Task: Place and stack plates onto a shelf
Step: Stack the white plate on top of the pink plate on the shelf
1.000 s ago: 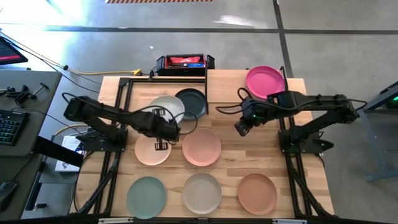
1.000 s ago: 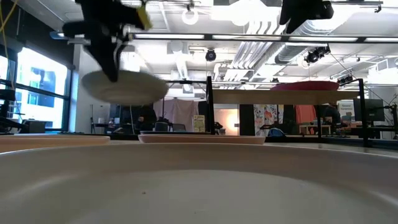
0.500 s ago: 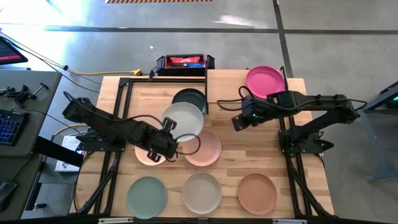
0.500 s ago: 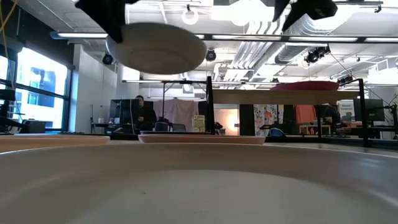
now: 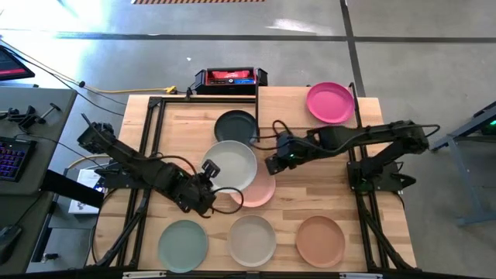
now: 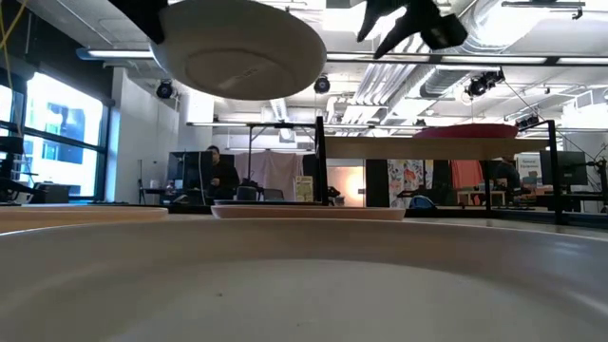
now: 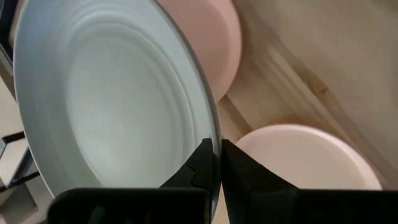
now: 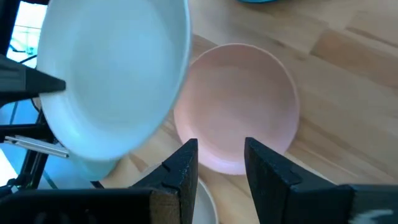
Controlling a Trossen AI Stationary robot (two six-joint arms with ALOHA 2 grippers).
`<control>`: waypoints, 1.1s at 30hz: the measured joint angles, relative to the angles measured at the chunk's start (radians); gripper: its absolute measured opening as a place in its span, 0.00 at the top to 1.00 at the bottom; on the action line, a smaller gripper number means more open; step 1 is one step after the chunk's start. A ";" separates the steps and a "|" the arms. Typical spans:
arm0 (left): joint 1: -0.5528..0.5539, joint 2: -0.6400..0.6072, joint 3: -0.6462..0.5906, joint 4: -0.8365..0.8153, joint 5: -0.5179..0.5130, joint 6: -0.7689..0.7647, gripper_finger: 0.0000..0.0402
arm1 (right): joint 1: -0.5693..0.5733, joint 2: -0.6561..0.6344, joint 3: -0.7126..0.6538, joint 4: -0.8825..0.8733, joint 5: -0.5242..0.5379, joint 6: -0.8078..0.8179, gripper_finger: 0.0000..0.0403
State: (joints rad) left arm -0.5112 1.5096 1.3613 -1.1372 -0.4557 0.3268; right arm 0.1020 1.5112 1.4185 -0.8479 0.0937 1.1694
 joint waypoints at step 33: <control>-0.042 0.131 0.000 0.140 -0.118 -0.010 0.99 | 0.001 0.134 0.000 0.082 0.002 0.047 0.73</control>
State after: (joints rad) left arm -0.5529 1.6405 1.3613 -0.9968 -0.5740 0.3168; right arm 0.1028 1.6455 1.4185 -0.7662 0.0959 1.2165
